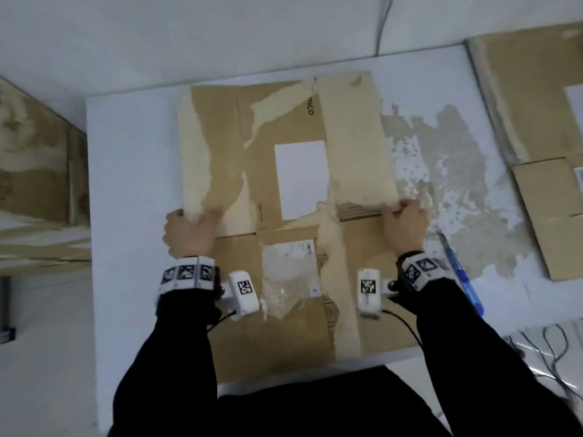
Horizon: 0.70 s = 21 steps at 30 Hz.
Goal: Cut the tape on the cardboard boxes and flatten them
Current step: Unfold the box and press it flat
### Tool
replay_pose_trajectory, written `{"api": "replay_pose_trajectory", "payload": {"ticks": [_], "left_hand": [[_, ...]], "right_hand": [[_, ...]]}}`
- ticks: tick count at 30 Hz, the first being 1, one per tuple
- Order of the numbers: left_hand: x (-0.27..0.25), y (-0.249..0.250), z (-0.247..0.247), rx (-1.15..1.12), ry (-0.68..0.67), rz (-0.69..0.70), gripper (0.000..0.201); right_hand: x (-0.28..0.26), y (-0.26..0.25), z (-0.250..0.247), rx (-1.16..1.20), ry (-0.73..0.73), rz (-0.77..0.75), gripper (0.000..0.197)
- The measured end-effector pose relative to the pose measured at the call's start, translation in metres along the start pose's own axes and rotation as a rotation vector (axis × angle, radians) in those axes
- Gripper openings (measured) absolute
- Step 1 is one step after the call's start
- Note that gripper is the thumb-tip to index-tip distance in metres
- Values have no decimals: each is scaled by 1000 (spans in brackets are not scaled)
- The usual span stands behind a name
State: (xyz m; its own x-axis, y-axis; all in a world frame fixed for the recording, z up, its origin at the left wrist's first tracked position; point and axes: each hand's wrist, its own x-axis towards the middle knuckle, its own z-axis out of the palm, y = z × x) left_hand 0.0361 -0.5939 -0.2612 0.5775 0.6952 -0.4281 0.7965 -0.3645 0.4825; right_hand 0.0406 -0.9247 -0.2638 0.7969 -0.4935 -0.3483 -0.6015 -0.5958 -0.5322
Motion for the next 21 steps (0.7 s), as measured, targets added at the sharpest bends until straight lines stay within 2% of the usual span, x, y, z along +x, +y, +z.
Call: {"api": "replay_pose_trajectory", "payload": {"ticks": [1, 3, 6, 9, 11, 14, 17, 19, 21], "left_hand": [[2, -3, -1, -41, -8, -15, 75], [-2, -8, -5, -38, -37, 67, 62], [-12, -14, -15, -87, 40, 183, 42], [-25, -10, -25, -164, 81, 265, 36], [-38, 3, -26, -225, 55, 304, 35], [-75, 42, -13, -356, 15, 336, 42], [-135, 99, 19, -462, -11, 418, 31], [-181, 135, 54, -484, -6, 475, 13], [-228, 176, 97, -507, -16, 501, 9]], "right_hand": [[0, -1, -3, 12, -50, 21, 45], [0, -4, -11, -27, -110, -35, 45], [-11, -13, -20, -1, -116, -141, 39], [-12, -18, -40, 68, -111, -240, 32], [1, -14, -70, 121, -86, -295, 29], [32, 3, -134, 182, -16, -394, 9], [81, 36, -204, 208, 39, -447, 20], [118, 68, -251, 204, 59, -472, 17], [156, 98, -299, 179, 100, -469, 23]]}}
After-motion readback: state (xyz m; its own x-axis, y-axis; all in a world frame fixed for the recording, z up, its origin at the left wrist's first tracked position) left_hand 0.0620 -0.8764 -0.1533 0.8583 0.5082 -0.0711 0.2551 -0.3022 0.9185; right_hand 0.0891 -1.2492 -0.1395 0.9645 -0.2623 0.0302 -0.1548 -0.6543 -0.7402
